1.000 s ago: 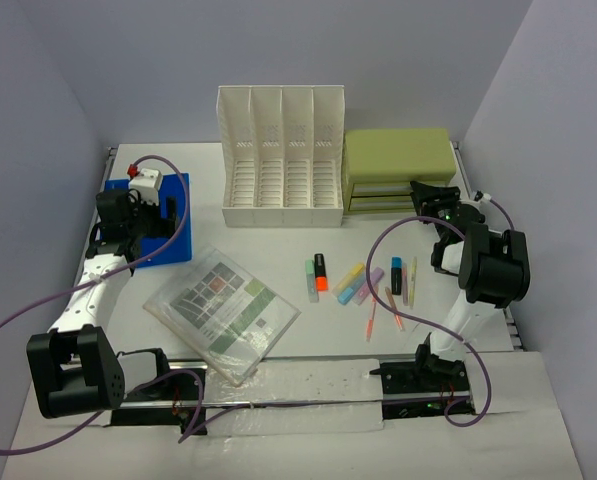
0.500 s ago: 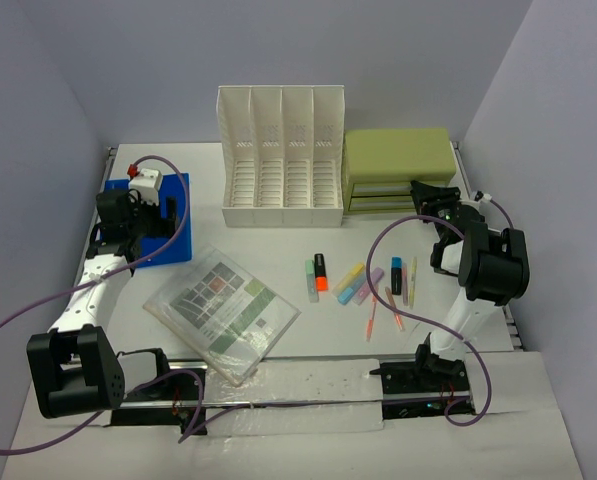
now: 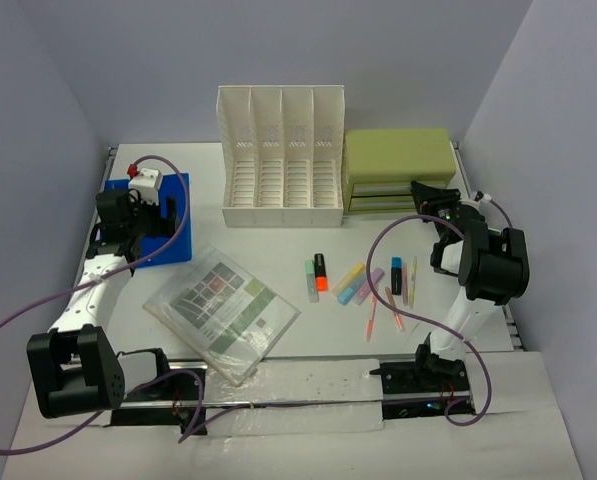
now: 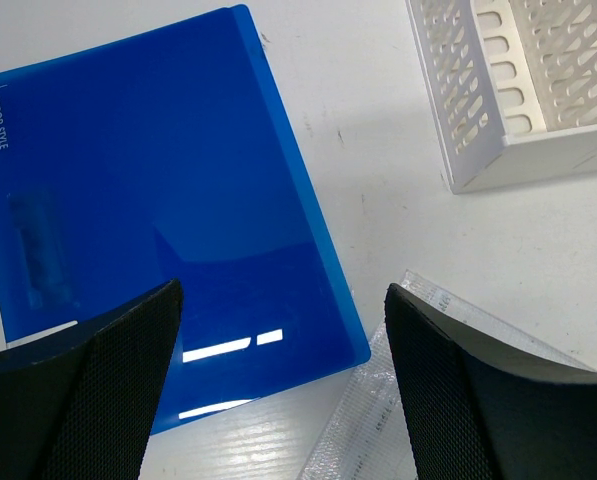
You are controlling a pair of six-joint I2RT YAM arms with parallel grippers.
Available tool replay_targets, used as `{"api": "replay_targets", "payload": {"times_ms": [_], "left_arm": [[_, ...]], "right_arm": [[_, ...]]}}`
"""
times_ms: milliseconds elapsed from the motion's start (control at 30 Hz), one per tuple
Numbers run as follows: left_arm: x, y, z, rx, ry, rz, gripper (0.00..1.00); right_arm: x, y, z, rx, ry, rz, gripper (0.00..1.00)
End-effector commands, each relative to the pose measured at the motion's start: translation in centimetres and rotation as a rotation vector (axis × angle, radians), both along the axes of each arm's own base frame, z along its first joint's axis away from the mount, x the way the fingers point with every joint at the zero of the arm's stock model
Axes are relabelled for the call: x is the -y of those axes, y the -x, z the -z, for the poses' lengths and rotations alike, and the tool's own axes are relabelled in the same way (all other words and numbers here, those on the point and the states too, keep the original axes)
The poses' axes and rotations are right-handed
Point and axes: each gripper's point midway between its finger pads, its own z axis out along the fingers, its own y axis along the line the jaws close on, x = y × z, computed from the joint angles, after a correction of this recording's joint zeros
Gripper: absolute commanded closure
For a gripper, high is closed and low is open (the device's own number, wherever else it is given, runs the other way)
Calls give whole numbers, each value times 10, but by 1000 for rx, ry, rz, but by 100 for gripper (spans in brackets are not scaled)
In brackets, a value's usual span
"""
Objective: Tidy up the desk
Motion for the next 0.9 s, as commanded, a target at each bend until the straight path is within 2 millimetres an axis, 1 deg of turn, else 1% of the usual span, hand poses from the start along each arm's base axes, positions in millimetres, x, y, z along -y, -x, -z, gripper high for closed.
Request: {"api": "replay_targets", "payload": {"times_ms": [0, 167, 233, 467, 567, 733, 800, 867], "left_arm": [[-5, -4, -18, 69, -14, -10, 12], [-5, -3, -16, 67, -16, -11, 11], [-5, -4, -18, 70, -17, -12, 11], [-5, -4, -17, 71, -19, -13, 11], [-6, -3, -18, 73, -22, -15, 11], [-6, -3, -21, 82, -23, -13, 11], [-6, -3, -21, 82, -23, -13, 11], [-6, -2, -21, 84, -25, -13, 11]], "right_arm": [[3, -3, -23, 100, 38, 10, 79], [0, 2, -26, 108, 42, 2, 84], [0, 5, -29, 112, 46, 5, 85], [-3, 18, -26, 97, 40, 9, 87], [-5, 27, -26, 96, 47, 10, 87], [-10, 47, -30, 103, 60, 9, 88], [-13, 57, -28, 94, 61, 8, 88], [-16, 63, -32, 104, 66, 3, 88]]}}
